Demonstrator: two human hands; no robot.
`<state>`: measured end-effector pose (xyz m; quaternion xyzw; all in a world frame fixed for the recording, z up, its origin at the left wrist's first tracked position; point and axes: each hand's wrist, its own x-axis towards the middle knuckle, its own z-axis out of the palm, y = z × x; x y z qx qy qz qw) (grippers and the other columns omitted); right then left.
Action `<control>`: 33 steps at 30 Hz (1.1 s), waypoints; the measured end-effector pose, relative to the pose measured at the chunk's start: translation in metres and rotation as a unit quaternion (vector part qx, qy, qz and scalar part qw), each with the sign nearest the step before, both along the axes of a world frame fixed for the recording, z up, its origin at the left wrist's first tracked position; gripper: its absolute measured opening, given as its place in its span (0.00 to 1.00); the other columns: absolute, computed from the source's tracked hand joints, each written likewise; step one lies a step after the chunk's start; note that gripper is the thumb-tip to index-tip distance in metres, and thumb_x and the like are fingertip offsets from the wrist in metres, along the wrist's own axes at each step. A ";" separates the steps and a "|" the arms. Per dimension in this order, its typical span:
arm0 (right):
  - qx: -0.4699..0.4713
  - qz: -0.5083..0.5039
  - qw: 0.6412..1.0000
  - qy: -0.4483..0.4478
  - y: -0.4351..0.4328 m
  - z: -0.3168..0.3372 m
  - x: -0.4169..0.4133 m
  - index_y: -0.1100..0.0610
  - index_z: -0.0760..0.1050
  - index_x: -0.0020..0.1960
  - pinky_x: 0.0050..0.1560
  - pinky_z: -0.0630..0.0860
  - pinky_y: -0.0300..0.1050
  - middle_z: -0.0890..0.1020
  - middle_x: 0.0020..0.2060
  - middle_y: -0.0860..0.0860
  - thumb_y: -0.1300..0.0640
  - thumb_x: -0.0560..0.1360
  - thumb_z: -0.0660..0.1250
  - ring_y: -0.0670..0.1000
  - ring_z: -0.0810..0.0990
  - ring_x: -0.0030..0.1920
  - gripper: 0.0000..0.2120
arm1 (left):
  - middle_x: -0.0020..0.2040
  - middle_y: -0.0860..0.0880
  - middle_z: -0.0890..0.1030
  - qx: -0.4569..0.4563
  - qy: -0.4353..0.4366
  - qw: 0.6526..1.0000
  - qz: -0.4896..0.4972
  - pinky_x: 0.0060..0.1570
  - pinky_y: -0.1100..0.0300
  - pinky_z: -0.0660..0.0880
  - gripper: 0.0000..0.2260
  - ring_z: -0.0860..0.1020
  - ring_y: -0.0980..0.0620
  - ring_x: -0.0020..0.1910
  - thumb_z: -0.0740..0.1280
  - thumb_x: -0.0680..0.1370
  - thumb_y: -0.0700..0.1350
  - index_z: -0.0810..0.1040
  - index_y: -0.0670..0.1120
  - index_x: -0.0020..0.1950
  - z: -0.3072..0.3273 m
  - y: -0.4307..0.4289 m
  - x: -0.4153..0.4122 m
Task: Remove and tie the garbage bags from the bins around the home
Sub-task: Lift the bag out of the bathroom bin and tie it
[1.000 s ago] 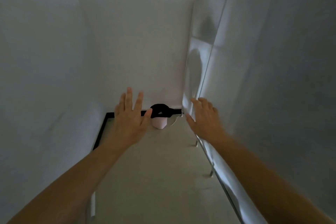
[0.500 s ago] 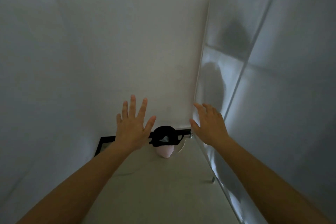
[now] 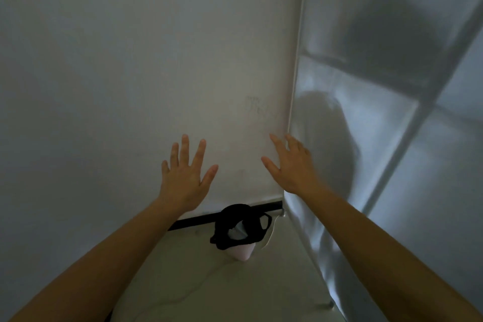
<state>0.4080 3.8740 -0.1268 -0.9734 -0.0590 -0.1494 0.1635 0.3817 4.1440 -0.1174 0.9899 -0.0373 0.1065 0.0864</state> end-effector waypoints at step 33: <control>0.080 -0.122 0.944 0.296 0.071 -0.511 0.343 0.49 0.49 0.81 0.71 0.65 0.61 0.60 0.77 0.59 0.36 0.79 0.56 0.62 0.62 0.75 0.36 | 0.83 0.44 0.46 -0.232 0.284 0.925 0.098 0.78 0.45 0.48 0.30 0.47 0.43 0.82 0.51 0.84 0.59 0.47 0.50 0.83 -0.520 0.090 0.382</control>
